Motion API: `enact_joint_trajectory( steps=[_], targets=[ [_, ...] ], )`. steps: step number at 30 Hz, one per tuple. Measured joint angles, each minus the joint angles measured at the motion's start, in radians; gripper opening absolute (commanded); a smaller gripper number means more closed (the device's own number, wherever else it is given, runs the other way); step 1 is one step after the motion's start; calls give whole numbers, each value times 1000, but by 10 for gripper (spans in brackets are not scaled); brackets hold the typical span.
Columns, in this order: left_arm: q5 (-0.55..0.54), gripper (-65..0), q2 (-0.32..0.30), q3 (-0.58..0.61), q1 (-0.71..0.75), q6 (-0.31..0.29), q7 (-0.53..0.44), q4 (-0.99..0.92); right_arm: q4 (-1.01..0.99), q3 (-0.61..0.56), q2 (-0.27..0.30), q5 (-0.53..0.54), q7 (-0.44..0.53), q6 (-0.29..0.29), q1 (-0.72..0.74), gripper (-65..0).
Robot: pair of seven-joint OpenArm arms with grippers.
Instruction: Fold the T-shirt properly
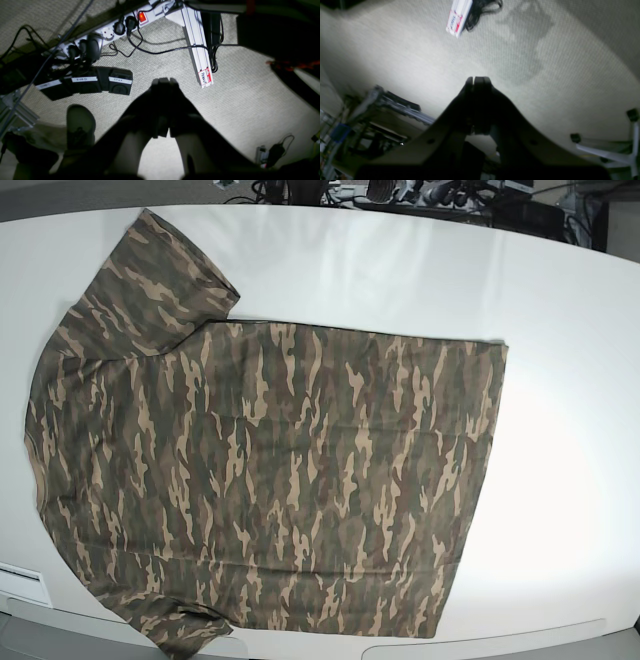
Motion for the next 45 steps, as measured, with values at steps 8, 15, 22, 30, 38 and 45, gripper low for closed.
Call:
enact_joint_trajectory(
  steps=[8,15,22,30,38,45],
  targets=[
    [-18,-650,-166,2,226,-106,91,383,430,0,170,82,-71,11,-303,-650],
    [-29,-650,-380,-2,417,-100,203,803,908,-3,280,89,-163,-44,-605,-650],
    [92,-650,-537,-112,597,-51,292,1211,1370,2,348,-43,-266,-227,-830,-650],
    [101,-650,-575,-381,697,-59,315,1564,1684,86,347,-217,-249,-375,-903,-650],
    [107,-650,-580,-499,669,-60,317,1632,1670,230,337,-242,-241,-419,-910,-650],
    [130,-650,-660,-497,548,-116,244,1574,1670,348,338,-241,-180,-402,-817,-650]
  ],
)
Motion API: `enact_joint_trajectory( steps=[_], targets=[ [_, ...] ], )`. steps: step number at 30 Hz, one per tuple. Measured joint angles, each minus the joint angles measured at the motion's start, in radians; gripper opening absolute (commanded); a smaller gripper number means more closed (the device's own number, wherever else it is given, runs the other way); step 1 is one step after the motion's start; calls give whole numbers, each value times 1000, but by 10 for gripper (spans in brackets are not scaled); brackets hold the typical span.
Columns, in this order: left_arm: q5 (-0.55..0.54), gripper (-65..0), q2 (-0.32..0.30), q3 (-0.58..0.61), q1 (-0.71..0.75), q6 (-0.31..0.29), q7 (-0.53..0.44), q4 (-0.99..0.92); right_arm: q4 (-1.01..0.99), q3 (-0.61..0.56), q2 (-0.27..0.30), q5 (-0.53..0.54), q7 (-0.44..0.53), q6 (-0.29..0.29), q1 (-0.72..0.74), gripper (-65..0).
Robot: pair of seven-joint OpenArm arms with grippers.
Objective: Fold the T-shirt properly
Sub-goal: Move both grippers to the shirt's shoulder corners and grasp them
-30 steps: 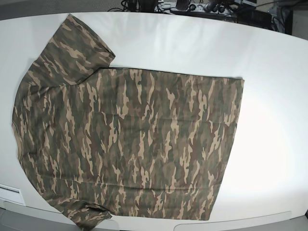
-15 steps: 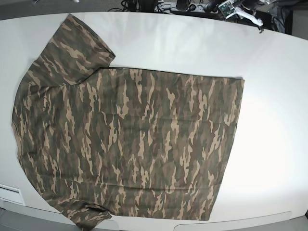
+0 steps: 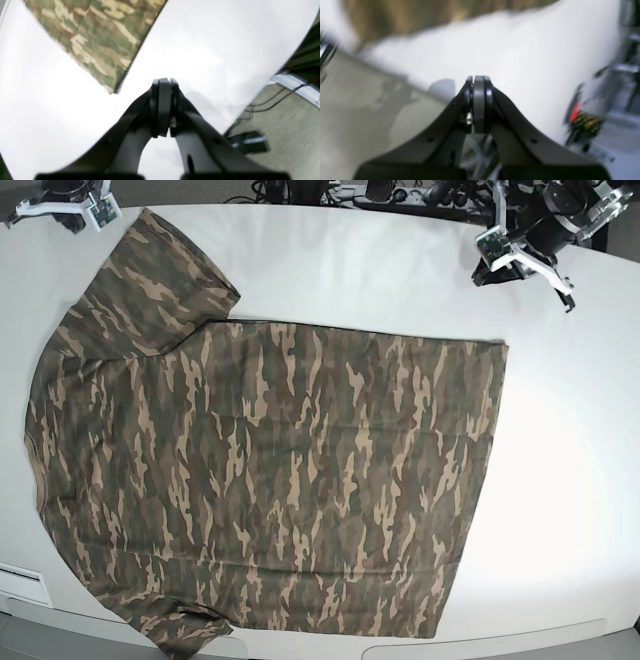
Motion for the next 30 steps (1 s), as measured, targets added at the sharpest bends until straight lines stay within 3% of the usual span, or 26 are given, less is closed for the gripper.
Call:
enact_joint_trajectory(
  steps=[3,6,9,10,14,16,22,30],
  targets=[
    [14,-650,-59,2,-71,-51,-143,-128,0,17,-1,2,18,16,46,-650],
    [14,-650,-108,17,-179,-174,-347,-274,0,19,-2,19,52,12,113,-650],
    [18,-650,-160,82,-289,-260,-425,-382,0,19,-4,82,59,15,145,-650],
    [16,-650,-175,116,-330,-267,-440,-416,0,19,-4,101,58,22,149,-650],
    [18,-409,-221,295,-505,-281,-479,-507,0,19,-6,134,84,63,163,-650],
    [18,-322,-223,385,-596,-282,-473,-522,0,19,-7,134,89,67,162,-650],
    [143,-307,-249,656,-829,-280,-488,-546,0,19,-23,135,87,68,162,-650],
    [278,-308,-252,995,-1111,-197,-583,-629,0,19,-26,134,88,66,162,-650]
  ],
)
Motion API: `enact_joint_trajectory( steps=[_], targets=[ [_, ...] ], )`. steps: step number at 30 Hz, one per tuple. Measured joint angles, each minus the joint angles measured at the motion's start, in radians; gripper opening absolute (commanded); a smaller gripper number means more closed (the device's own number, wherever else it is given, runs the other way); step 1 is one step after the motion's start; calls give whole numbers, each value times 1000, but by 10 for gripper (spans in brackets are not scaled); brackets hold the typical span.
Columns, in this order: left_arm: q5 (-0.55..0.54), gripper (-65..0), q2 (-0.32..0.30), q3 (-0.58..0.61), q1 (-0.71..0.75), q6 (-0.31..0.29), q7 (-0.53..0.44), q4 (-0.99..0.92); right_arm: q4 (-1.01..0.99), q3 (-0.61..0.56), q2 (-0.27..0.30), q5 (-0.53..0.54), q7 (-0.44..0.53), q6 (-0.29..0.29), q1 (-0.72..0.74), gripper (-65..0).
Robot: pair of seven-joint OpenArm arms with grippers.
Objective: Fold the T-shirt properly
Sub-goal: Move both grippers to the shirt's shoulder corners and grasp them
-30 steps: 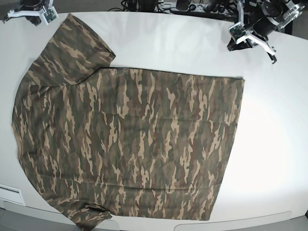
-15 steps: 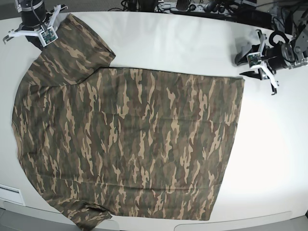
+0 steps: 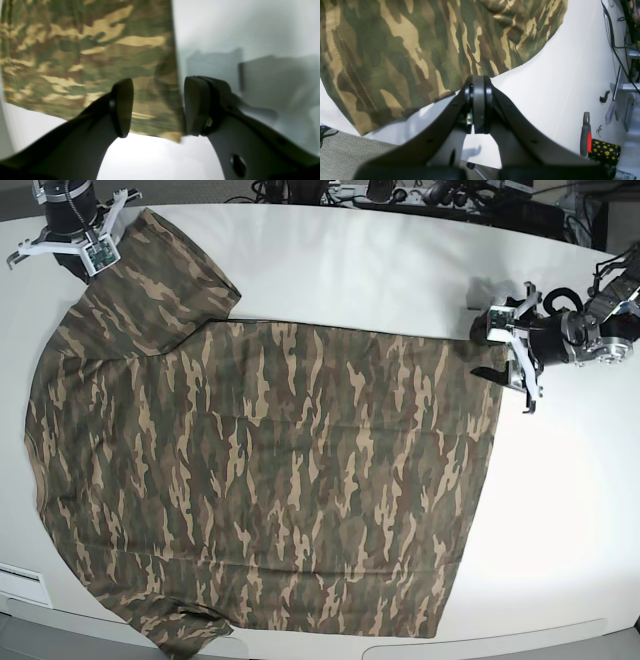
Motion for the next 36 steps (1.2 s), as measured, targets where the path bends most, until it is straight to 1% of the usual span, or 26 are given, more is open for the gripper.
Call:
enact_joint_trajectory(
  steps=[3,5,7,8,9,11,12,14,15,18,19,20,21,23,28,32,34,36],
  targets=[
    [26,-308,31,101,-97,60,-16,-62,0,0,-2,0,0,0,0,-650],
    [32,-308,50,146,-148,61,-12,-90,0,0,-2,0,1,1,0,-650],
    [32,-309,54,179,-175,69,-8,-97,0,0,-2,0,1,0,0,-650],
    [32,-331,56,185,-178,69,-8,-97,0,0,-2,0,1,0,0,-650],
    [34,-390,61,186,-180,69,-5,-98,0,0,-2,0,1,1,0,-650],
    [49,-587,79,188,-177,69,24,-102,0,0,-2,-3,16,0,0,-650],
    [56,-650,84,192,-176,69,35,-104,0,0,-2,-4,21,1,0,-650],
    [30,-650,86,192,-175,76,48,-104,0,0,-2,-3,23,2,6,-650],
    [17,-650,87,192,-175,76,56,-104,0,0,-2,-4,23,2,16,-626],
    [-9,-650,87,192,-175,76,74,-104,0,0,-3,-8,24,4,64,-456],
    [-9,-650,87,192,-175,76,77,-104,0,0,-3,-2,23,5,81,-414],
    [-9,-650,87,192,-175,76,78,-103,-3,0,-3,-2,24,5,99,-387],
    [-9,-650,89,192,-175,76,81,-103,-23,1,-3,0,32,4,119,-375],
    [-9,-650,89,192,-175,76,82,-103,-85,0,-3,28,32,26,160,-376],
    [-9,-650,90,192,-175,76,86,-103,-205,0,-3,79,23,120,227,-376],
    [-8,-650,90,192,-175,76,86,-103,-278,0,-5,79,26,158,290,-376],
    [-8,-650,90,192,-175,76,86,-103,-319,0,-5,129,26,185,320,-376],
    [-8,-650,90,192,-175,76,87,-103,-347,0,-5,148,36,212,345,-376]
  ],
)
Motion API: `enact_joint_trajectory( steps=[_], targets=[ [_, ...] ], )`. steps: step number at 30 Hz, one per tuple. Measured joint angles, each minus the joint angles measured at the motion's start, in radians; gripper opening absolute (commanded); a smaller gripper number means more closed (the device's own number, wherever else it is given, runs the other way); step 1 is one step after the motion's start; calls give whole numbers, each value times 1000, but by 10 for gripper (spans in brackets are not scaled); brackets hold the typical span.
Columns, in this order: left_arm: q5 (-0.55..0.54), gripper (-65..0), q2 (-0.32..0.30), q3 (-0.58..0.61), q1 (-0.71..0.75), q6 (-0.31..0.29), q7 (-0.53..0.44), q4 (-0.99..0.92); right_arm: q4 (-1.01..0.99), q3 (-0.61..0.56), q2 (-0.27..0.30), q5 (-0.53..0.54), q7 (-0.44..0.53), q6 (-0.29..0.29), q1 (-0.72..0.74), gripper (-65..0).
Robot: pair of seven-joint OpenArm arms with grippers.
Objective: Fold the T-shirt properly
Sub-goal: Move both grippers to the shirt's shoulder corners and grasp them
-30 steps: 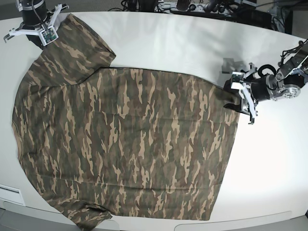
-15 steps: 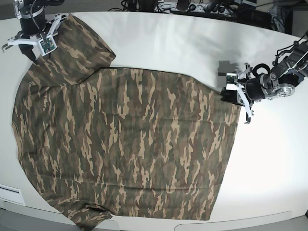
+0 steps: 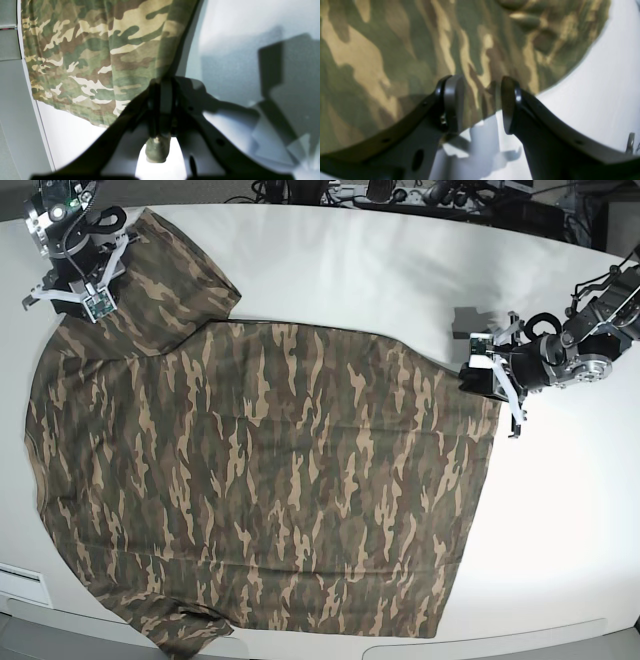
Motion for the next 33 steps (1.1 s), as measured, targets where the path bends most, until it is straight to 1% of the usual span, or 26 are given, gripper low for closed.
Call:
enact_joint_trajectory(
  steps=[4,6,7,9,12,14,18,20,22,24,27,32,33],
  targets=[
    [0,-650,2,0,0,0,1,0,-68,1,4,-1,14,2,50,-376],
    [0,-650,1,0,0,0,2,0,-92,1,11,-3,13,-22,71,-376],
    [0,-650,1,0,0,0,2,0,-95,1,11,-25,13,-22,77,-376],
    [0,-650,2,0,0,0,3,0,-91,1,11,-33,11,-24,76,-375],
    [0,-650,2,0,0,0,5,0,-53,1,11,-49,-36,-27,74,-375],
    [0,-650,2,0,0,0,5,0,-32,0,10,-55,-48,-20,72,-375],
    [0,-650,2,0,0,0,5,0,-23,-1,10,-55,-47,-26,71,-318],
    [0,-650,2,0,0,0,5,0,-23,-1,10,-77,-44,-28,71,-317],
    [0,-650,2,0,0,0,5,0,-23,-1,11,-84,-43,-51,71,-317],
    [0,-650,2,0,0,0,5,0,-23,-1,19,-101,-40,-55,71,-317],
    [0,-650,2,0,0,0,5,0,-23,-1,45,-107,-32,-77,72,-317],
    [0,-650,2,0,0,0,6,0,-23,-1,74,-99,-6,-77,74,-318],
    [0,-650,2,0,0,0,5,0,-23,-1,75,-99,1,-69,74,-318]
  ],
)
